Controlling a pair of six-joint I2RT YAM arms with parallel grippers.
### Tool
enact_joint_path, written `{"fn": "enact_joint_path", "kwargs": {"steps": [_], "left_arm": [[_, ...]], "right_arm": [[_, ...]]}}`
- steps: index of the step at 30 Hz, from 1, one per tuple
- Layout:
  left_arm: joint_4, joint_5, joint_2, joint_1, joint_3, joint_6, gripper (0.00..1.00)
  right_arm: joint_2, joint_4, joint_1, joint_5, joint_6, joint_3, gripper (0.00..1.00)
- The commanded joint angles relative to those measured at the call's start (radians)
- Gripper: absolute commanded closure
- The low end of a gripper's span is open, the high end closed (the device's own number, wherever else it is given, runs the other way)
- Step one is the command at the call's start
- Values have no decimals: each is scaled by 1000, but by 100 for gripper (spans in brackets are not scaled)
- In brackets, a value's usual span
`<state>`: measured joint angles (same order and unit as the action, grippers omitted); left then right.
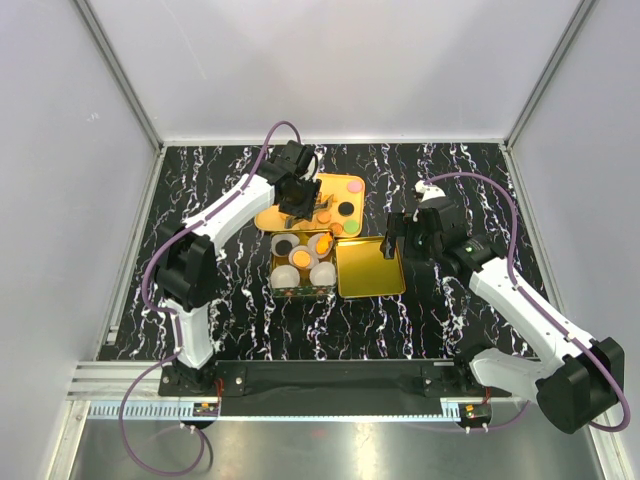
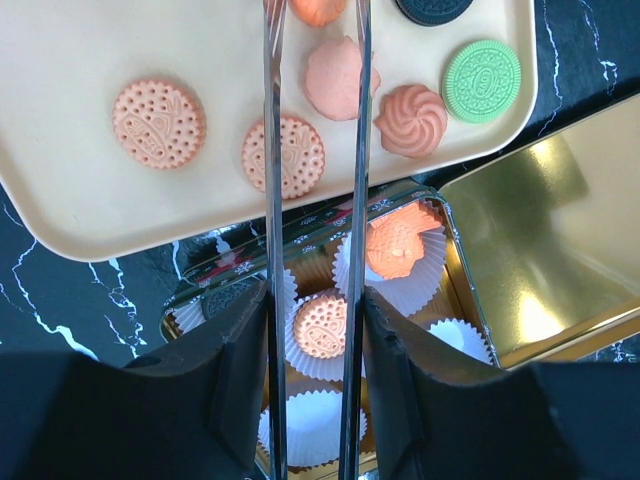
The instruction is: Pack the cookies
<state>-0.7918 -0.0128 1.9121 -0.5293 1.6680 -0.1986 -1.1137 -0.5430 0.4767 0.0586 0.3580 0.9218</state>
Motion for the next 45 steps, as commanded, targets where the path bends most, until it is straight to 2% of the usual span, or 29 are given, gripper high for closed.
{"fn": "enact_joint_path", "kwargs": {"steps": [1,45], "left_arm": [[25,-24,-16,-3,49,16,57],[17,2,38,-14,72,4,58]], "right_arm": [[-1,35,-4,-8,-14,14,0],[5,37,-3,-14,-13,11,0]]}}
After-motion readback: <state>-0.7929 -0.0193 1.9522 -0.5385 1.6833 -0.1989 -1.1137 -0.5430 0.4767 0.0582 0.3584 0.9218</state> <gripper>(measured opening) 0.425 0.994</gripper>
